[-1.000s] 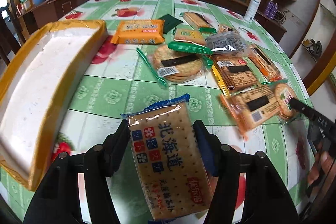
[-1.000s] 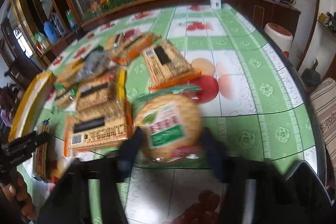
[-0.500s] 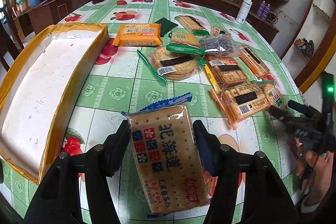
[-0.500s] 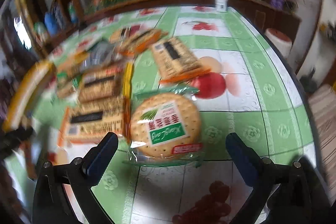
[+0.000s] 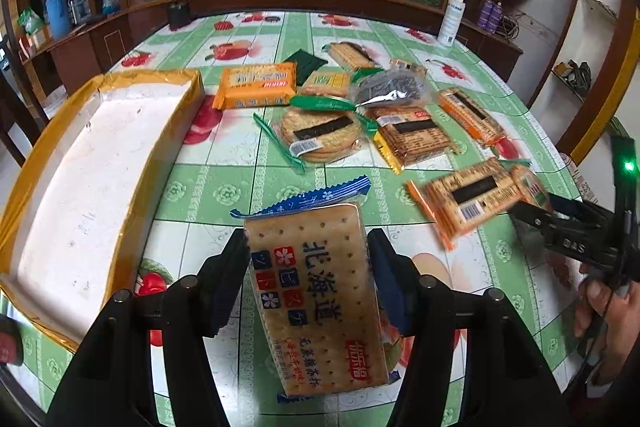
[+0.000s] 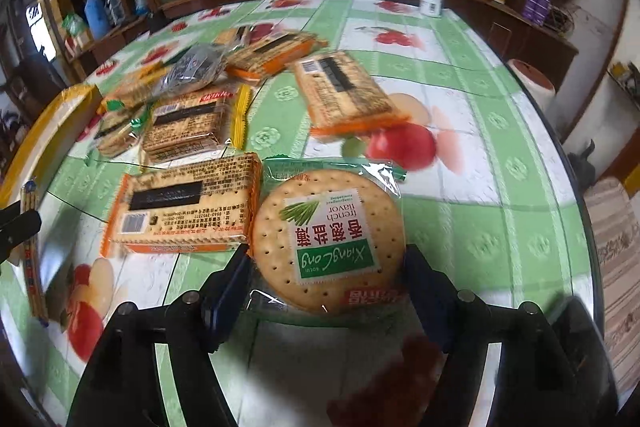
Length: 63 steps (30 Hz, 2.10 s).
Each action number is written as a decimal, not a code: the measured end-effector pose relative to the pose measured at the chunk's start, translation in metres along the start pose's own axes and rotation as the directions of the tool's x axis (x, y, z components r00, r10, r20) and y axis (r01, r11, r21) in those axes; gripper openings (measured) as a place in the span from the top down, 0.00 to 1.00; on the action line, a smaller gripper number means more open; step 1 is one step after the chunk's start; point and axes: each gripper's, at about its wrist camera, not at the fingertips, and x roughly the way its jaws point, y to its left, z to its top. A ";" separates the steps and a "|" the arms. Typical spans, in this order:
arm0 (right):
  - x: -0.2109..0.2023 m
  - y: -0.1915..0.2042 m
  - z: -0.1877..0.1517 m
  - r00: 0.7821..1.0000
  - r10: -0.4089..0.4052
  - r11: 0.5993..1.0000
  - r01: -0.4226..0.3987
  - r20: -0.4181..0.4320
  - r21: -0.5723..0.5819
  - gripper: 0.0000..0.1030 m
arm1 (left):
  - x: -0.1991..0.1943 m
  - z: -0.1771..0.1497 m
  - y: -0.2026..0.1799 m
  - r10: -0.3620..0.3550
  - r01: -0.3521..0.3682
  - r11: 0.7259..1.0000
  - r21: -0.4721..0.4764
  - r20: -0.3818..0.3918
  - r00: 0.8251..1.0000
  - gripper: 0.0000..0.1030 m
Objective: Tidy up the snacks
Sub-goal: 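Lift both held packs and carry them toward the yellow-rimmed tray, then lower both packs into the tray and open both tools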
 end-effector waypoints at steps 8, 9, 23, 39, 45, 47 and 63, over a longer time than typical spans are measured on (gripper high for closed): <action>-0.051 -0.005 -0.007 0.990 0.086 0.994 -0.093 0.114 0.054 0.27 | -0.022 0.003 0.004 0.031 -0.032 0.999 0.018 0.058 0.998 0.43; -0.055 -0.003 -0.005 0.987 0.102 0.993 -0.109 0.126 0.048 0.27 | -0.023 0.003 0.006 0.030 -0.031 0.999 0.012 0.058 0.998 0.43; -0.086 0.027 0.028 0.925 0.233 0.961 -0.267 0.302 0.076 0.28 | -0.044 0.002 0.024 0.032 -0.030 0.999 -0.019 0.089 0.996 0.43; -0.092 0.127 0.051 0.884 0.376 0.926 -0.356 0.277 -0.122 0.28 | -0.076 0.003 0.076 0.134 -0.122 0.988 -0.096 0.138 0.981 0.45; -0.084 0.170 0.058 0.867 0.434 0.898 -0.398 0.244 -0.186 0.28 | -0.086 0.007 0.102 0.123 -0.100 0.983 -0.156 0.144 0.982 0.45; -0.081 0.185 0.060 0.861 0.452 0.888 -0.411 0.232 -0.205 0.28 | -0.090 0.008 0.112 0.074 -0.045 0.981 -0.187 0.147 0.986 0.45; -0.047 0.266 0.079 0.831 0.534 0.832 -0.484 0.157 -0.270 0.28 | -0.103 0.028 0.184 0.268 -0.206 0.937 -0.282 0.201 0.942 0.45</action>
